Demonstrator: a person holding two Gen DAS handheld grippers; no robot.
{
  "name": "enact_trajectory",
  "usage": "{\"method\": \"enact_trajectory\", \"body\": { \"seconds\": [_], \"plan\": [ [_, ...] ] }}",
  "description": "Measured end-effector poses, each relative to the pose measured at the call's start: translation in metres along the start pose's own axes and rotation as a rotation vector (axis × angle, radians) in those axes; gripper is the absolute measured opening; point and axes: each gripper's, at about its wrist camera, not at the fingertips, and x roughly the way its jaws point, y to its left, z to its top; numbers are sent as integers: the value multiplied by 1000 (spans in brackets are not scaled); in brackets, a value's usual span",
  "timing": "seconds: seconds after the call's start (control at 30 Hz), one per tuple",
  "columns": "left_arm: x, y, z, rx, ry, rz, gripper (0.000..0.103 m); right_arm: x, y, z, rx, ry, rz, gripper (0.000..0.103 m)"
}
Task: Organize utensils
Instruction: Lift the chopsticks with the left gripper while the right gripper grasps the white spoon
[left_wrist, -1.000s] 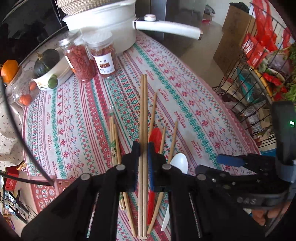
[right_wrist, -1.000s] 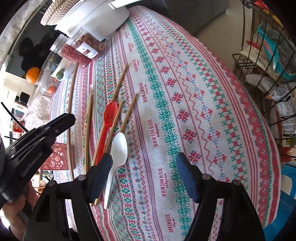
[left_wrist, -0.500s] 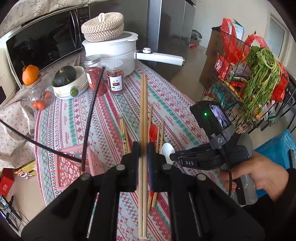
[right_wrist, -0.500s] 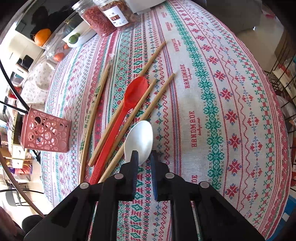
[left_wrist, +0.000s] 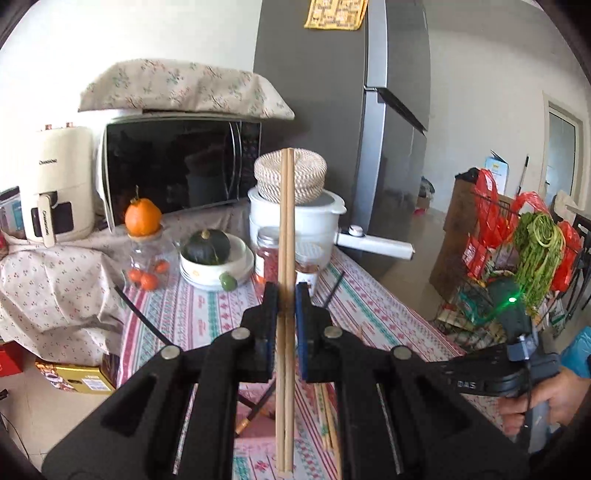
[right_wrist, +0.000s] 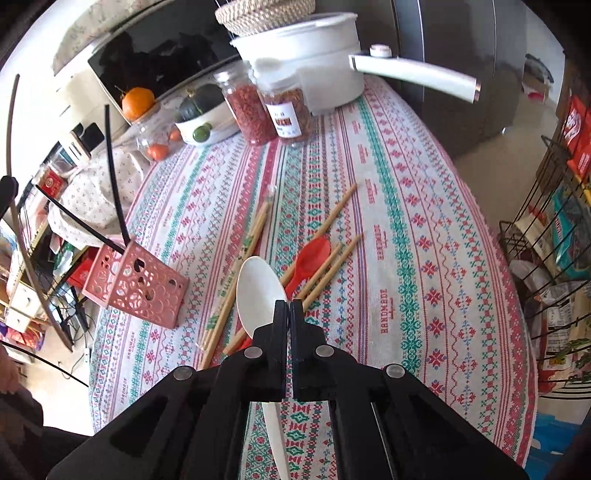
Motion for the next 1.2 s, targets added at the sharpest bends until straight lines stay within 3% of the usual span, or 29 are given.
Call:
{"method": "enact_trajectory", "body": {
  "seconds": [0.1,0.37,0.8,0.97,1.2],
  "plan": [
    [10,8,-5,6,-66,54,10,-13,5,2,8,-53,1,0],
    [36,20,-18,33,-90,164,11,-32,13,3,58,-149,-9,0],
    [35,18,-14,49,-115,142,11,-40,32,3,78,-195,42,0],
    [43,18,-31,97,-37,137,11,-47,39,3,85,-245,40,0],
    [27,26,-35,33,131,33,12,-61,57,5,85,-359,62,0]
  ]
}}
